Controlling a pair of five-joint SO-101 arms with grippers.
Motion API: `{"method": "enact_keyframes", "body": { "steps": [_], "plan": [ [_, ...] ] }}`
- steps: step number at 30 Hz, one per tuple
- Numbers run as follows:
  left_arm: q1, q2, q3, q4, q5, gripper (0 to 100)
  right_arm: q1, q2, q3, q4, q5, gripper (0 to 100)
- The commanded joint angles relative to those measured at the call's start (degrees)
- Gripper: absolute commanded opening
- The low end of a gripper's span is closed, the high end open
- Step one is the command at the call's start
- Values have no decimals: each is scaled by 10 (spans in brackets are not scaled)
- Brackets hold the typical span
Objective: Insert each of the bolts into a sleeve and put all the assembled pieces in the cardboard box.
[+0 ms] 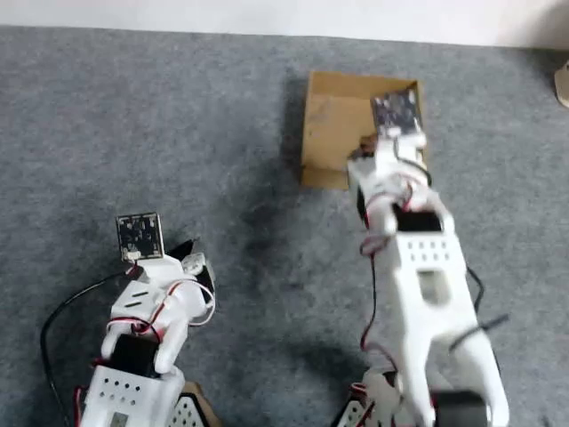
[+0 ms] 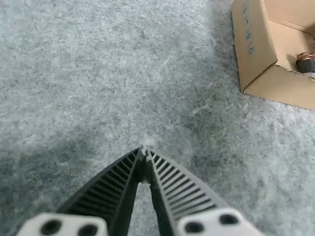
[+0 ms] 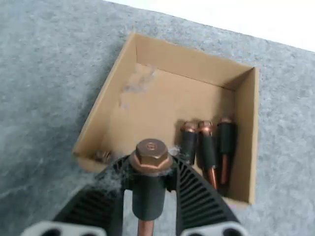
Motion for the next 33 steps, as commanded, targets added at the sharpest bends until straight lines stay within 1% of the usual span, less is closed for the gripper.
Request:
{"method": "enact_keyframes", "body": {
  "steps": [1, 4, 11, 15, 22, 33],
  "plan": [
    [-5, 0, 15, -12, -3, 21, 8, 79, -117, -16, 0, 5],
    [-5, 0, 15, -12, -3, 21, 15, 158, -192, -5, -30, 5],
    [-5, 0, 15, -12, -3, 21, 35, 347, -413, 89, -79, 5],
    [-5, 0, 15, -12, -3, 21, 35, 425, -499, 124, -83, 5],
    [-5, 0, 15, -12, -3, 21, 34, 486, -504, 134, -80, 5],
    [-5, 0, 15, -12, -3, 21, 26, 506, -509, 119, -80, 5]
  ]
}}
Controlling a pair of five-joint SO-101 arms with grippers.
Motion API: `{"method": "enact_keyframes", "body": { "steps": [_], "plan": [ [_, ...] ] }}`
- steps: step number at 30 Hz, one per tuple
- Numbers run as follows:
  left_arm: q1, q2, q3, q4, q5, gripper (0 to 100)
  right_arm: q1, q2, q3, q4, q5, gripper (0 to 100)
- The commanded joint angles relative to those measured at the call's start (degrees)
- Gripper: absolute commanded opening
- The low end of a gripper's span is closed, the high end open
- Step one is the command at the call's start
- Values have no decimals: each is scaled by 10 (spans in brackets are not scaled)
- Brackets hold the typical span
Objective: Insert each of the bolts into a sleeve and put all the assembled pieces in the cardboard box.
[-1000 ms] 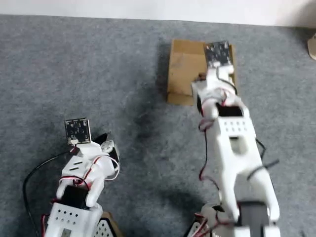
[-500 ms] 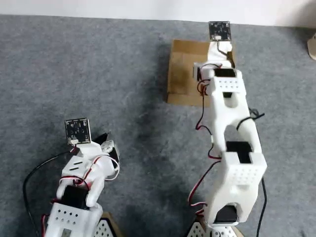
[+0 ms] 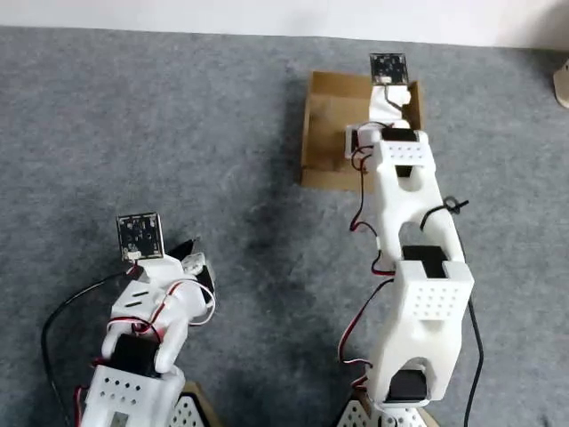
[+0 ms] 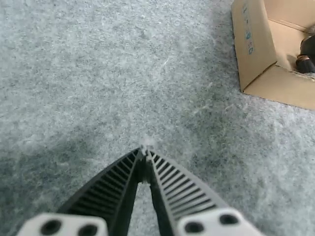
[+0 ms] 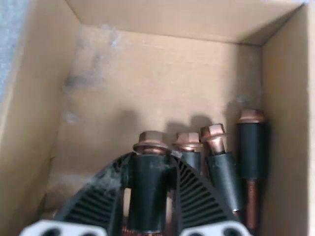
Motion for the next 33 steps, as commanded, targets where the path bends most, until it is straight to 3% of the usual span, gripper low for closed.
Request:
{"method": "enact_keyframes", "body": {
  "steps": [1, 16, 21, 23, 26, 31, 33],
  "plan": [
    [-4, 0, 15, -12, -3, 21, -1, 2, -38, -18, -3, 5],
    [-4, 0, 15, -12, -3, 21, 7, 102, -124, -2, -6, 10],
    [-4, 0, 15, -12, -3, 21, 6, 102, -153, 91, -2, 219],
    [-4, 0, 15, -12, -3, 21, 7, 102, -188, 145, -1, 259],
    [-4, 0, 15, -12, -3, 21, 8, 102, -257, 240, -1, 200],
    [-4, 0, 15, -11, -3, 21, 6, 102, -381, 396, -5, 0],
    [-4, 0, 15, -11, -3, 21, 6, 102, -426, 454, -5, 13]
  ]
}}
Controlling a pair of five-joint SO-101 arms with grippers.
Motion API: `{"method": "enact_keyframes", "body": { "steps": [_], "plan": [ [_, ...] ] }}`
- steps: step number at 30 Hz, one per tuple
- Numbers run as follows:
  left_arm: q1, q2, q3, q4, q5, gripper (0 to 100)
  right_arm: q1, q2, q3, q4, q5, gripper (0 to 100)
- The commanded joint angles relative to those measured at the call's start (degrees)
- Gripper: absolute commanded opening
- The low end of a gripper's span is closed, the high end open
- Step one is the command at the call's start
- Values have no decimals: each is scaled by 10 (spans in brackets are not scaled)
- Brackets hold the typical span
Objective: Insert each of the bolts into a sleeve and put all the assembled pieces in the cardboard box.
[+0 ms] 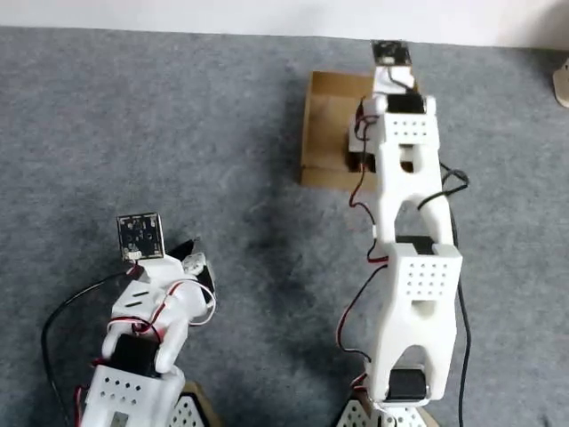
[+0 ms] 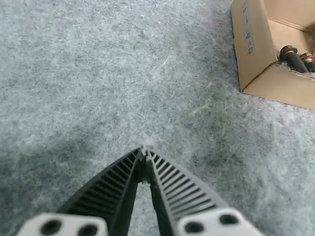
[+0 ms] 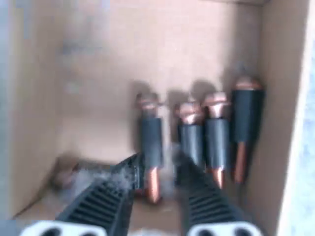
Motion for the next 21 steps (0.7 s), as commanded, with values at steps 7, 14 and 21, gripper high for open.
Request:
{"method": "enact_keyframes", "body": {
  "steps": [7, 14, 21],
  "plan": [
    [-6, 0, 15, 0, -4, 20, 11, -22, -238, 254, -12, 5],
    [5, 0, 15, 32, -93, 7, 58, -173, -11, 252, -30, 5],
    [44, 1, 14, 83, -205, 7, 50, -380, 297, 225, 2, 5]
  ]
}}
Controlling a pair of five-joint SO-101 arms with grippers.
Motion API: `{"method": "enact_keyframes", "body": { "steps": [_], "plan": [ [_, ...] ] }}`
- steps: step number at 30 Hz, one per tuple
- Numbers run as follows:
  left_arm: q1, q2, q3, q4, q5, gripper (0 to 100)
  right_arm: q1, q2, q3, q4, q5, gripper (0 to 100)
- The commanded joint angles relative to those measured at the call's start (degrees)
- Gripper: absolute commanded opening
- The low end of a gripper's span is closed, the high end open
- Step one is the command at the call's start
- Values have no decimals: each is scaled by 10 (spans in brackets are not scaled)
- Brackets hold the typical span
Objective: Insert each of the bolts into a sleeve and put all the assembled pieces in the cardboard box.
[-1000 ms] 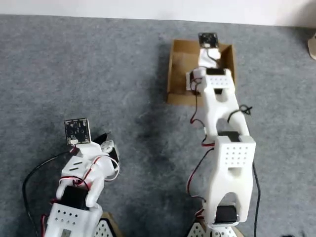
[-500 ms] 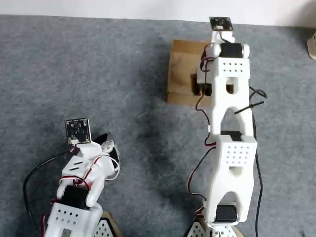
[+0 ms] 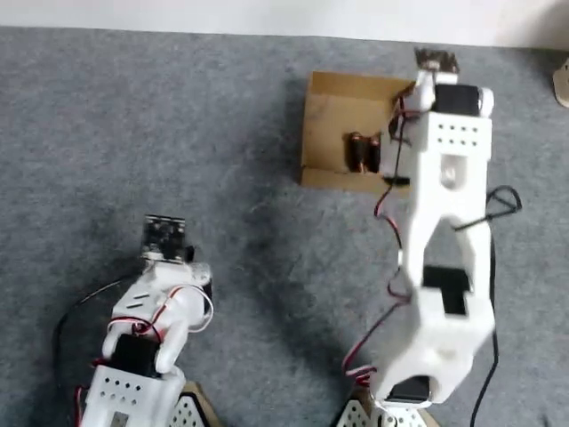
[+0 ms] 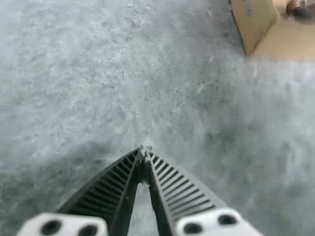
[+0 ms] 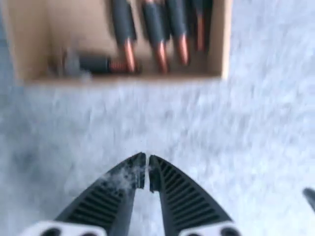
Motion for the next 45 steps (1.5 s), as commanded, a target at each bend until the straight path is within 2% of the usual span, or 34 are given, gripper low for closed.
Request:
{"method": "enact_keyframes", "body": {
  "steps": [1, 5, 8, 16, 23, 36, 45],
  "plan": [
    [43, 1, 14, 41, -50, 7, 3, -130, 153, -23, 19, 5],
    [42, -3, 14, 130, -81, 7, 29, -226, 332, -90, 20, 5],
    [1, -6, 7, 183, -82, 7, 45, -286, 453, -145, 20, 5],
    [-186, -6, 5, 190, -80, 8, 51, -414, 698, -261, 20, 5],
    [-275, -6, 5, 190, -79, 8, 52, -507, 852, -351, 20, 5],
    [-285, -6, 5, 188, -79, 8, 53, -676, 1096, -520, 19, 5],
    [-285, -6, 5, 188, -80, 8, 68, -890, 1220, -552, 19, 5]
  ]
}}
